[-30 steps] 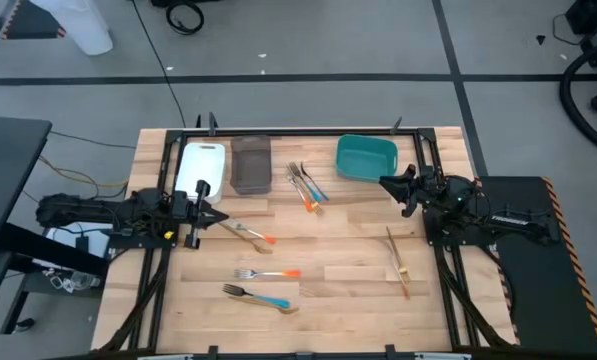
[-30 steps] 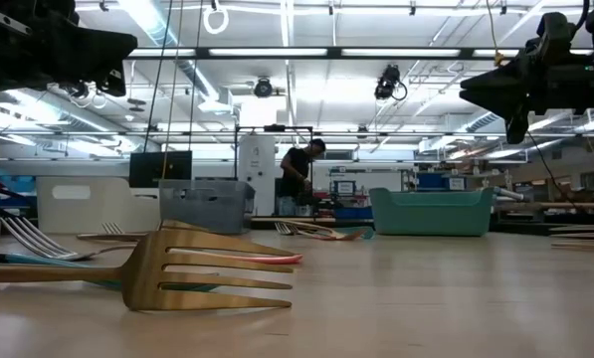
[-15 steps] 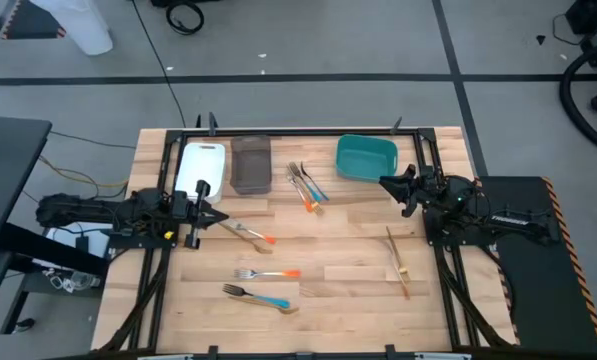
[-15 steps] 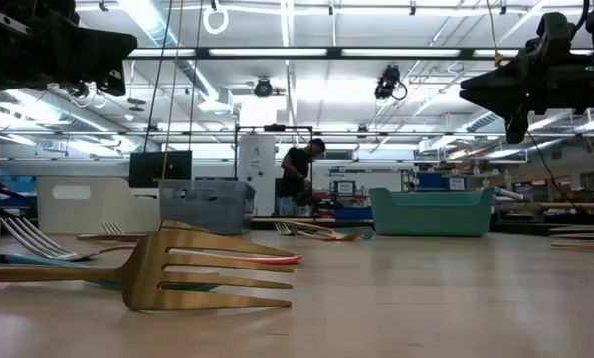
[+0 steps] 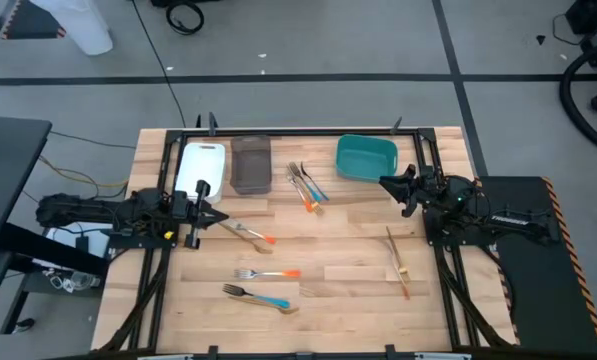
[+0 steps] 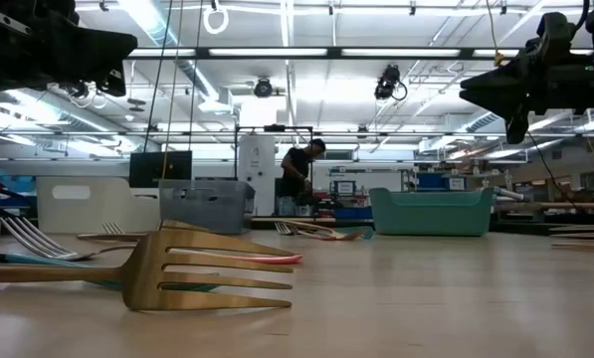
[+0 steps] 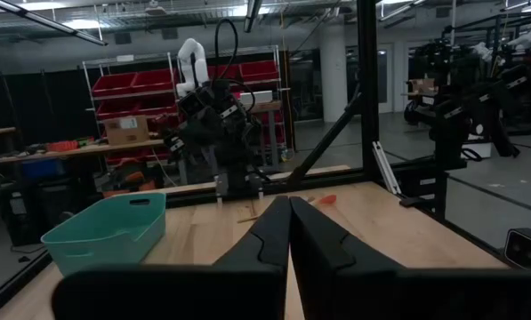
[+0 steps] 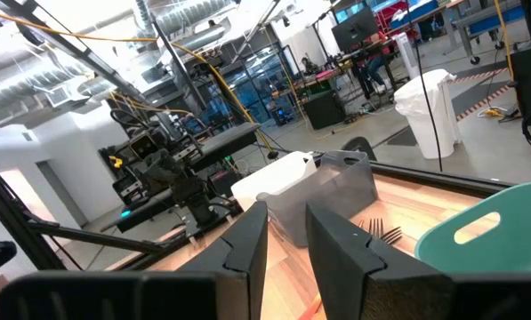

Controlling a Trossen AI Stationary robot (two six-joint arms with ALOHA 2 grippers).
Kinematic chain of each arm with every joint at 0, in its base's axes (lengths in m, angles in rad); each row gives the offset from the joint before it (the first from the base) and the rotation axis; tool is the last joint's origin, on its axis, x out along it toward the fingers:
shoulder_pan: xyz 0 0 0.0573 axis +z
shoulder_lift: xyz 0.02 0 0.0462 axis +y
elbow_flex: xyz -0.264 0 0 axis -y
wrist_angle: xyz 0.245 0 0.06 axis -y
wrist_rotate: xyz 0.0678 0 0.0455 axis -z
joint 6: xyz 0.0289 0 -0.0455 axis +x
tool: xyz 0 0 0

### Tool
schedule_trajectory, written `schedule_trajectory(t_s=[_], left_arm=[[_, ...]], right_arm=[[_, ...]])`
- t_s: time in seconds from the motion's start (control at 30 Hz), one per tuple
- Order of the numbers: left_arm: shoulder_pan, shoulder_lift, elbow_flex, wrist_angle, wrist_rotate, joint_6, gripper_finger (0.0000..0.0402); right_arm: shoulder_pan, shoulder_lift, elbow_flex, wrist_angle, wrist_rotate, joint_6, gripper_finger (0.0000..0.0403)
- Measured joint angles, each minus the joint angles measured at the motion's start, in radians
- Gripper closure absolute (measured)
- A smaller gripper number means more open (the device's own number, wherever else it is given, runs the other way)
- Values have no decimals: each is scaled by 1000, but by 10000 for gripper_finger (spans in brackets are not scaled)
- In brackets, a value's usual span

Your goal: Sort silverware by color (type)

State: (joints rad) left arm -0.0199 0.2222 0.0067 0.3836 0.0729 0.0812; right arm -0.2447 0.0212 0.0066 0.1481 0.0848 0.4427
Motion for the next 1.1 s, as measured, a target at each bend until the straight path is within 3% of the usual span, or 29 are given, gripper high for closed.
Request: schedule_trajectory(t_s=[0.53,0.8,1.1], left_arm=[[0,0,0,6,0,-5,383],[0,0,0,12,1,-226,383],[0,0,0,20,0,-321,383]], right_arm=[[0,0,0,0,0,0,312],[0,0,0,53,28,22,312],[0,0,0,142,79,37,312]])
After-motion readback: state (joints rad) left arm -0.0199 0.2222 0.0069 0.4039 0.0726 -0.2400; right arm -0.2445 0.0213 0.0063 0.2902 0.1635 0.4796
